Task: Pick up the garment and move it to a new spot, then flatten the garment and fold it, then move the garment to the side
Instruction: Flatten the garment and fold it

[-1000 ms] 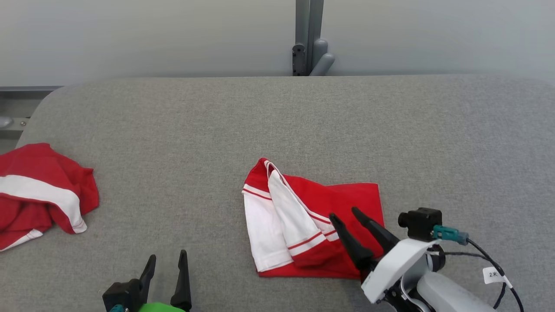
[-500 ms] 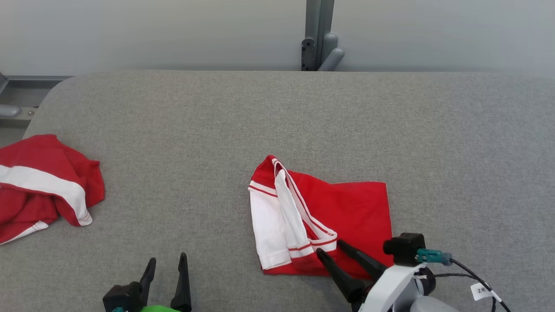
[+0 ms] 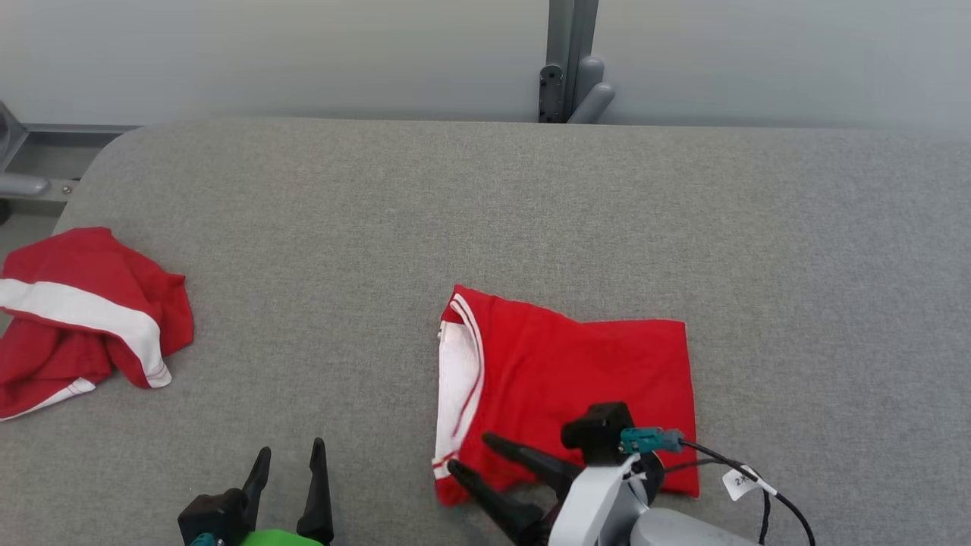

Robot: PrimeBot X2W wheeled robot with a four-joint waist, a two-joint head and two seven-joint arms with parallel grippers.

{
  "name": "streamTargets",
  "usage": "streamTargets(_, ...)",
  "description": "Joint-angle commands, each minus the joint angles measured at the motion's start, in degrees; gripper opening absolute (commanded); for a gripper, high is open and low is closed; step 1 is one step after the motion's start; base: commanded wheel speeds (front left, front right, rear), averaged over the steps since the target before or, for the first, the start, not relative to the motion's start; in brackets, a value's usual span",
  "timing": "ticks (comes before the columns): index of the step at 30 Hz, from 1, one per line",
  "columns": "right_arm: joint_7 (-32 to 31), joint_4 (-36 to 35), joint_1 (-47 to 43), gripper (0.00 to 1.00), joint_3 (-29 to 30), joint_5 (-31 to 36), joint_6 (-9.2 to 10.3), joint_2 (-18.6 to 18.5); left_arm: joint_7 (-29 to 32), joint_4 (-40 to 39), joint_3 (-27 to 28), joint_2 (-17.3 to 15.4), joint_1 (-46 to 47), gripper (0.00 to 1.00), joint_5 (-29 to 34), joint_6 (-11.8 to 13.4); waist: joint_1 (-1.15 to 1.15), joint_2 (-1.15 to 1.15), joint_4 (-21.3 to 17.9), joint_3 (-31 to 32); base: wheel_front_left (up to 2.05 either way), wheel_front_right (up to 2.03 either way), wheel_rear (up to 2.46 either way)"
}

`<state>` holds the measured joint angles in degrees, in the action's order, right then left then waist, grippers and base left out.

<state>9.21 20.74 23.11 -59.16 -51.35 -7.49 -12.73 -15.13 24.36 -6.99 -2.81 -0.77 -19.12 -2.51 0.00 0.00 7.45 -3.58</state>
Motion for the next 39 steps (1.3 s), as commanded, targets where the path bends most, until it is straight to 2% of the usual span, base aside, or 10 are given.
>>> streamTargets(1,1.2,0.3,1.4,1.00,-0.6,-1.1,0.01,0.6,0.0,0.0,0.5,-0.2,0.4,1.00,-0.4,0.2,0.00,0.00,0.1,0.6,0.00,0.00,0.00)
streamTargets(4,3.6,1.2,1.6,1.00,-0.3,-2.0,0.01,0.8,0.0,-0.6,1.0,-0.2,-0.1,1.00,0.0,0.3,0.00,0.00,-0.2,1.7,0.00,0.00,0.00)
streamTargets(7,5.3,4.9,0.9,1.00,3.4,-0.3,0.02,-0.4,0.0,-1.3,2.0,-0.2,-0.8,1.00,0.9,0.3,0.00,0.00,-1.1,2.9,0.00,0.00,0.00)
streamTargets(9,5.9,8.5,0.3,1.00,8.2,3.5,0.02,-0.9,0.0,-1.7,2.7,-0.2,-1.2,1.00,1.4,0.3,0.00,0.00,-2.1,3.5,0.00,0.00,0.00)
streamTargets(11,6.0,9.8,-1.1,1.00,15.8,7.2,0.00,0.0,0.0,-2.7,3.3,-0.2,-1.2,1.00,2.3,0.3,0.00,0.00,-3.3,3.7,0.00,0.00,0.00)
streamTargets(17,6.0,8.4,-8.5,1.00,34.9,21.7,0.01,2.1,0.0,-3.9,4.4,-0.2,-1.6,1.00,3.9,0.6,0.00,0.00,-6.2,3.9,0.00,0.00,0.00)
streamTargets(18,6.0,8.4,-8.5,1.00,34.9,21.7,0.01,2.1,0.0,-3.9,4.4,-0.2,-1.6,1.00,3.9,0.6,0.00,0.00,-6.2,3.9,0.00,0.00,0.00)
streamTargets(23,6.0,5.9,-13.4,1.00,46.0,30.8,0.01,4.8,0.0,-4.5,4.7,-0.2,-1.3,1.00,4.8,0.9,0.00,0.00,-7.3,3.9,0.00,0.00,0.00)
streamTargets(30,6.0,2.3,-17.5,1.00,54.2,37.6,0.01,7.5,0.0,-5.1,5.5,-0.2,-1.9,1.00,6.2,1.5,0.00,0.00,-7.9,4.6,0.00,0.00,0.00)
streamTargets(39,6.0,0.4,-20.3,1.00,56.5,40.8,0.02,8.8,0.0,-5.3,7.6,-0.2,-3.3,1.00,7.9,0.6,0.00,0.00,-8.1,6.9,0.00,0.00,0.00)
